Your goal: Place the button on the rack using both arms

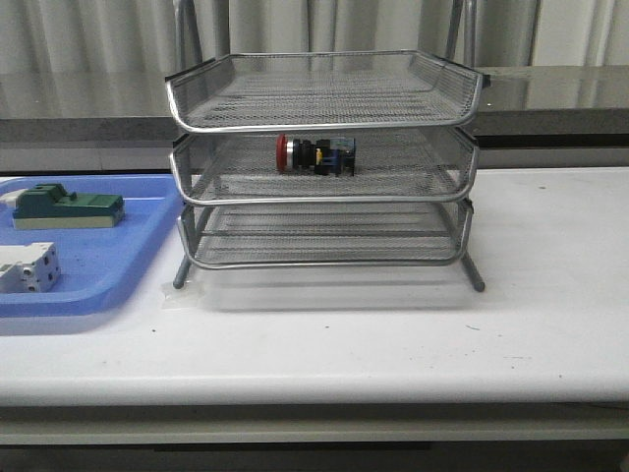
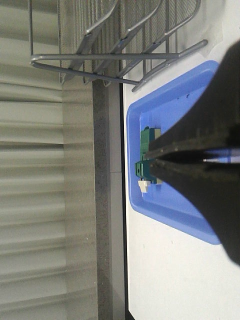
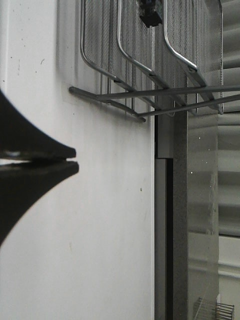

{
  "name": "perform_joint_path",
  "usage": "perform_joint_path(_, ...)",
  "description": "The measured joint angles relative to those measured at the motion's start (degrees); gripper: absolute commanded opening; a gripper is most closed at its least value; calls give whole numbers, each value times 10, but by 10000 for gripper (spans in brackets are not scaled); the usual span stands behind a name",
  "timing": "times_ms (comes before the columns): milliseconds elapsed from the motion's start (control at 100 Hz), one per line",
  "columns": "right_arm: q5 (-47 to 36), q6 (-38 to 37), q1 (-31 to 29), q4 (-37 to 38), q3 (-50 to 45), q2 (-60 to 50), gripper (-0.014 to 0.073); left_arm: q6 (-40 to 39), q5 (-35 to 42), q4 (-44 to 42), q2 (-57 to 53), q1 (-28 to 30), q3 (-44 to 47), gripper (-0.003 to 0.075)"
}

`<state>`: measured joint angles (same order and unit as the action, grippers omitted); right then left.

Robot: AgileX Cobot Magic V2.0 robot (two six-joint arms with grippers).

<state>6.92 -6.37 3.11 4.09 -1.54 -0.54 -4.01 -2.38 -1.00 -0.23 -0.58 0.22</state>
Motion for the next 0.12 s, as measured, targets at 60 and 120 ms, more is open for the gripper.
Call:
perform_joint_path(60,0,0,0,0,0,0,-99,0,0,0,0,0,0,-20)
perform_joint_path(120,0,0,0,0,0,0,-99,0,0,0,0,0,0,-20)
